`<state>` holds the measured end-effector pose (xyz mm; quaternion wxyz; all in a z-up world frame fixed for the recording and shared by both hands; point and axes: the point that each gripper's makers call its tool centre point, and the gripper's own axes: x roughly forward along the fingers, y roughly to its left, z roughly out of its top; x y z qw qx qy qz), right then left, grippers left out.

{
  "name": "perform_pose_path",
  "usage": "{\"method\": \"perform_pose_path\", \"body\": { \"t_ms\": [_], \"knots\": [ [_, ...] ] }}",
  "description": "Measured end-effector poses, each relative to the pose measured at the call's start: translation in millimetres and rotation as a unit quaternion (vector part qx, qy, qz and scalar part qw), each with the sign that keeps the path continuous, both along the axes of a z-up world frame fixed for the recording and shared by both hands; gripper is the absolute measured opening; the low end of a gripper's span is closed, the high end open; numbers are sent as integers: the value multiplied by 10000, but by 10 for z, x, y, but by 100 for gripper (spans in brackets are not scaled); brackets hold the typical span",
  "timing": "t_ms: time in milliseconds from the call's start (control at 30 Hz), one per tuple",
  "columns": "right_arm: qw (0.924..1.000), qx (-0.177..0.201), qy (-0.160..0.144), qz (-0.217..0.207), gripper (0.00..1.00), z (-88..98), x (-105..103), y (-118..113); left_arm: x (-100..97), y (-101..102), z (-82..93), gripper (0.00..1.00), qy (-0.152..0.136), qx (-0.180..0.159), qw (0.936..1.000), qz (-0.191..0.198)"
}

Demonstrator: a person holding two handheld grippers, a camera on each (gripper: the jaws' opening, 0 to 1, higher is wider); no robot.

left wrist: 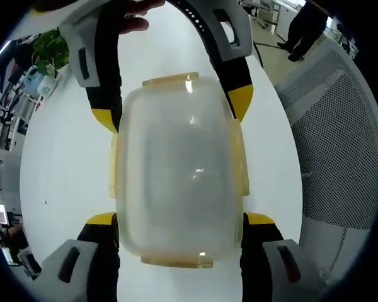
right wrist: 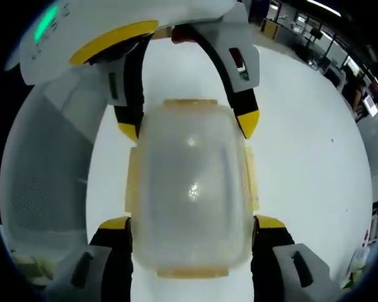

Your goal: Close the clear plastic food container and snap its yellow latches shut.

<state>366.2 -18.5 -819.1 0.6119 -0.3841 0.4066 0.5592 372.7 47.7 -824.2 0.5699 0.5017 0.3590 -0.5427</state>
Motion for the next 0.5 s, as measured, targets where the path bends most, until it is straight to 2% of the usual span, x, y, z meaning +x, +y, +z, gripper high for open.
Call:
{"method": "perform_pose_path", "body": {
  "t_ms": [500],
  "knots": [
    [9999,47,-2,96,78,0,19,307,7,305,-5,80,-17,98,9999,76]
  ]
}}
